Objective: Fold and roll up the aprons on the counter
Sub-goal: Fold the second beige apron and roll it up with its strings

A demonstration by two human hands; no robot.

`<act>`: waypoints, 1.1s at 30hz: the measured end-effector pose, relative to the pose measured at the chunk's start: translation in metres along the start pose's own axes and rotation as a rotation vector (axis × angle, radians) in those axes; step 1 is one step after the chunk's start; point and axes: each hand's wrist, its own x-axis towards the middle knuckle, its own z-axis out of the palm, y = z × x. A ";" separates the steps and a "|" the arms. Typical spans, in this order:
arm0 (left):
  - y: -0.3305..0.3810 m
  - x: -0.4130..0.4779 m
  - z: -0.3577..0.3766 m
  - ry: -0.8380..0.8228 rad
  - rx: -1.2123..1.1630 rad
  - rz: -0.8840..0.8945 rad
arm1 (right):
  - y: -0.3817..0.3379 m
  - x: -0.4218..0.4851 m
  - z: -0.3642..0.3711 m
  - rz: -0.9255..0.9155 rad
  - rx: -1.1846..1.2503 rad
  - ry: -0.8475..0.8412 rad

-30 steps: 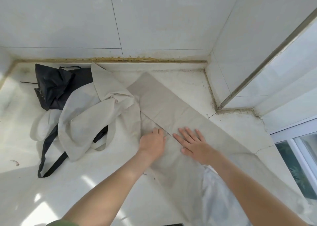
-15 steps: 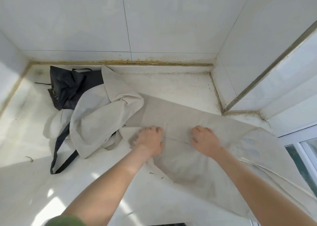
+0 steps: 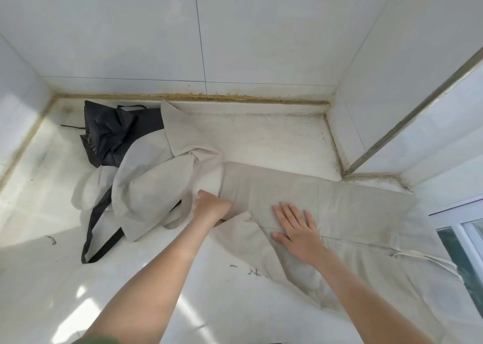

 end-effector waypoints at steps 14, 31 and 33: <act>0.006 -0.026 -0.044 0.045 0.257 0.502 | -0.030 0.016 -0.010 -0.102 0.035 -0.004; -0.089 -0.007 -0.170 0.437 0.889 0.208 | -0.179 0.063 0.001 -0.617 -0.047 -0.103; -0.084 -0.005 -0.145 0.374 0.830 0.529 | -0.183 0.065 0.001 -0.636 -0.028 -0.101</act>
